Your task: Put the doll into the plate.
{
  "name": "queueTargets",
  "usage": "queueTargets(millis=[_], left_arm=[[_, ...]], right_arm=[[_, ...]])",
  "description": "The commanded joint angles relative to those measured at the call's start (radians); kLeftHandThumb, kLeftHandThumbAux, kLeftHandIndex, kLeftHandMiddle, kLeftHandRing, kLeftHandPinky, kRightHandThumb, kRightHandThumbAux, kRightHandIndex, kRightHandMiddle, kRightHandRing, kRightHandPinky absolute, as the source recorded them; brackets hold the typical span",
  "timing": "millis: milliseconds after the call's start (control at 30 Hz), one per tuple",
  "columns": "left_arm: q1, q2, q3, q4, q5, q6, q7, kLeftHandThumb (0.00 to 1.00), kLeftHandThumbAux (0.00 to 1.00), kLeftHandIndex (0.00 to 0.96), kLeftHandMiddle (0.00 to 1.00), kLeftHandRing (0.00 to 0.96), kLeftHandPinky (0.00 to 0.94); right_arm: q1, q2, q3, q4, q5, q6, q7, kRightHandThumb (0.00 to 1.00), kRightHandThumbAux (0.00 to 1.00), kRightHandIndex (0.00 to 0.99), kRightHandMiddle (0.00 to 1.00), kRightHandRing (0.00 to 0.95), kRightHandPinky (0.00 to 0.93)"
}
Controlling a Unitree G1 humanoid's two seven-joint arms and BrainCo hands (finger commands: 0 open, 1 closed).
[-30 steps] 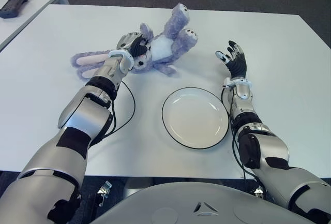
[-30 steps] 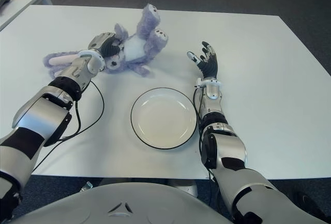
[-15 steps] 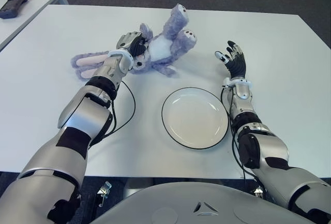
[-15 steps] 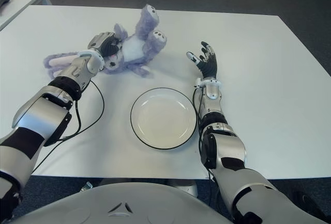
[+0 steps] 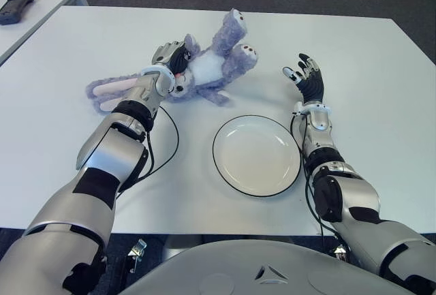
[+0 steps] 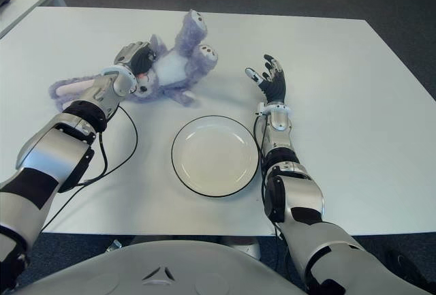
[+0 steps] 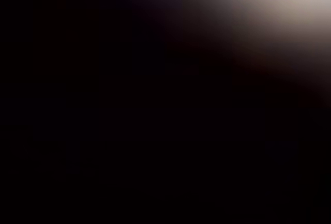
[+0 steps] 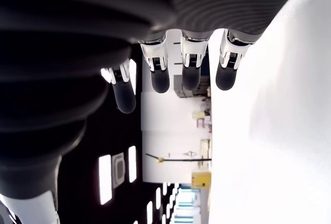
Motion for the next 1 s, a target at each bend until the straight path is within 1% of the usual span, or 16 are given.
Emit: queueTargets(millis=[33, 167, 400, 633, 800, 867, 900, 1000], left_arm=[[0.176, -0.041, 0.000, 0.107, 0.004, 0.074, -0.039, 0.956, 0.613, 0.697, 0.500, 0.779, 0.779], [0.175, -0.043, 0.004, 0.107, 0.004, 0.076, -0.035, 0.955, 0.613, 0.699, 0.500, 0.780, 0.774], [0.174, -0.047, 0.015, 0.108, 0.002, 0.086, -0.036, 0.955, 0.614, 0.703, 0.500, 0.787, 0.795], [0.173, -0.052, 0.026, 0.106, -0.001, 0.091, -0.028, 0.956, 0.614, 0.704, 0.500, 0.783, 0.776], [0.171, -0.054, 0.028, 0.104, 0.000, 0.094, -0.030, 0.955, 0.614, 0.703, 0.500, 0.780, 0.776], [0.171, -0.055, 0.030, 0.103, 0.000, 0.094, -0.029, 0.954, 0.614, 0.703, 0.500, 0.776, 0.768], [0.171, -0.055, 0.031, 0.102, 0.000, 0.094, -0.028, 0.953, 0.614, 0.701, 0.500, 0.773, 0.768], [0.172, -0.056, 0.033, 0.101, 0.000, 0.093, -0.027, 0.954, 0.614, 0.700, 0.500, 0.773, 0.772]], right_arm=[[0.394, 0.095, -0.055, 0.201, 0.065, 0.009, 0.002, 0.000, 0.720, 0.158, 0.069, 0.039, 0.039], [0.393, 0.097, -0.059, 0.201, 0.069, 0.009, 0.007, 0.000, 0.730, 0.160, 0.071, 0.040, 0.041], [0.392, 0.097, -0.056, 0.202, 0.064, 0.010, -0.005, 0.000, 0.721, 0.159, 0.068, 0.040, 0.052], [0.393, 0.097, -0.051, 0.202, 0.057, 0.007, -0.012, 0.000, 0.704, 0.157, 0.070, 0.043, 0.047], [0.393, 0.099, -0.055, 0.202, 0.062, 0.004, -0.010, 0.000, 0.705, 0.173, 0.074, 0.044, 0.049], [0.392, 0.102, -0.060, 0.202, 0.068, 0.004, -0.008, 0.000, 0.702, 0.189, 0.079, 0.046, 0.050], [0.392, 0.103, -0.062, 0.202, 0.070, 0.005, -0.008, 0.000, 0.690, 0.212, 0.088, 0.051, 0.060], [0.392, 0.104, -0.065, 0.202, 0.073, 0.006, -0.007, 0.000, 0.682, 0.228, 0.096, 0.056, 0.068]])
